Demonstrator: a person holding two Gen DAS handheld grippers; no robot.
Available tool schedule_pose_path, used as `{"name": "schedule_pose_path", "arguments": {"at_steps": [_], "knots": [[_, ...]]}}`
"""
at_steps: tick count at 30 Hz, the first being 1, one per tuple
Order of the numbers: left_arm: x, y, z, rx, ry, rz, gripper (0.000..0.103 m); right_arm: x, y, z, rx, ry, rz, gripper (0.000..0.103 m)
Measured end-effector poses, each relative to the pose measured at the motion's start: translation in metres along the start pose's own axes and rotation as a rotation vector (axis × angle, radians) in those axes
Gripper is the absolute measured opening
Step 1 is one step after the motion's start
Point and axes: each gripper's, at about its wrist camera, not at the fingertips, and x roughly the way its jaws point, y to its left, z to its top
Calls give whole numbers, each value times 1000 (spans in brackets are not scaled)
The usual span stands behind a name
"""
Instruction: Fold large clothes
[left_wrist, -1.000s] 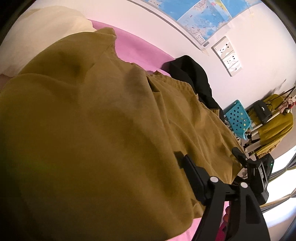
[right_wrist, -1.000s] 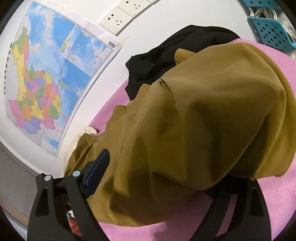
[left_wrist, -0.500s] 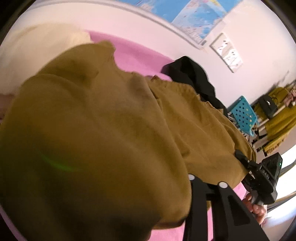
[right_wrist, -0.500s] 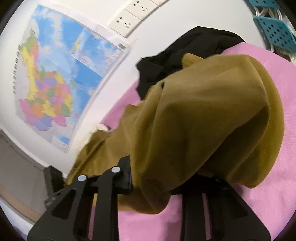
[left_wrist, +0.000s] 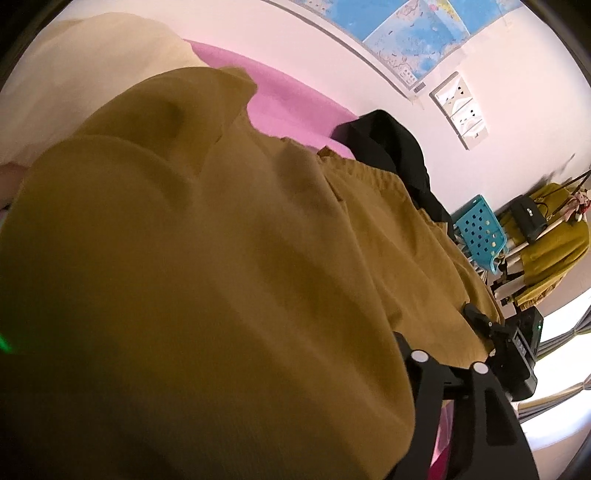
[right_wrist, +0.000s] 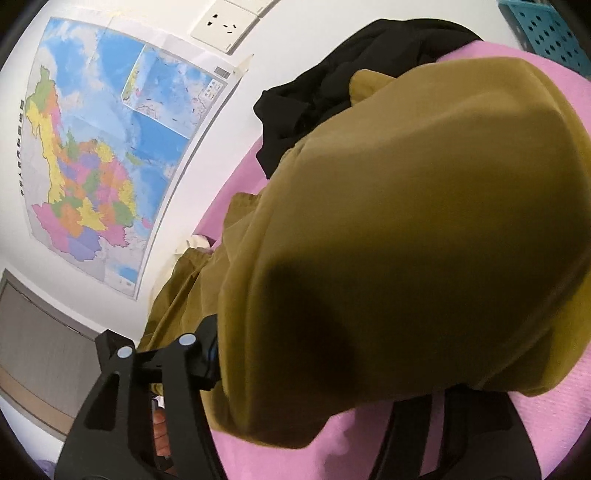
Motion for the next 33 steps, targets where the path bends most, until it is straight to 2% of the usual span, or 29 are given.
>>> {"name": "schedule_pose_path", "arguments": {"at_steps": [3,7,12,17,20,22,23,26,30,33], "knots": [[3,-4,3,11,-6,29,68,6,2,3,-2,-9,-1,61],[5,-11,4,30,1,77,57,9,-5,7,28,-1,17,48],[3,-20,4,57,-5,112,46,3,0,9,-1,4,27,32],[3,-22,7,74,-8,122,44,1,-2,8,21,19,37,34],[4,-19,8,73,-5,118,44,4,-2,9,24,19,35,41],[4,-19,8,76,-6,118,44,9,0,11,30,24,44,51],[5,-18,8,74,-5,117,45,12,-1,11,34,25,44,52],[6,-15,8,55,1,109,47,18,0,12,33,20,35,49],[5,-18,7,63,1,115,46,16,5,14,-4,25,26,32],[1,-23,9,79,-7,121,43,8,17,17,-40,13,38,26]]}}
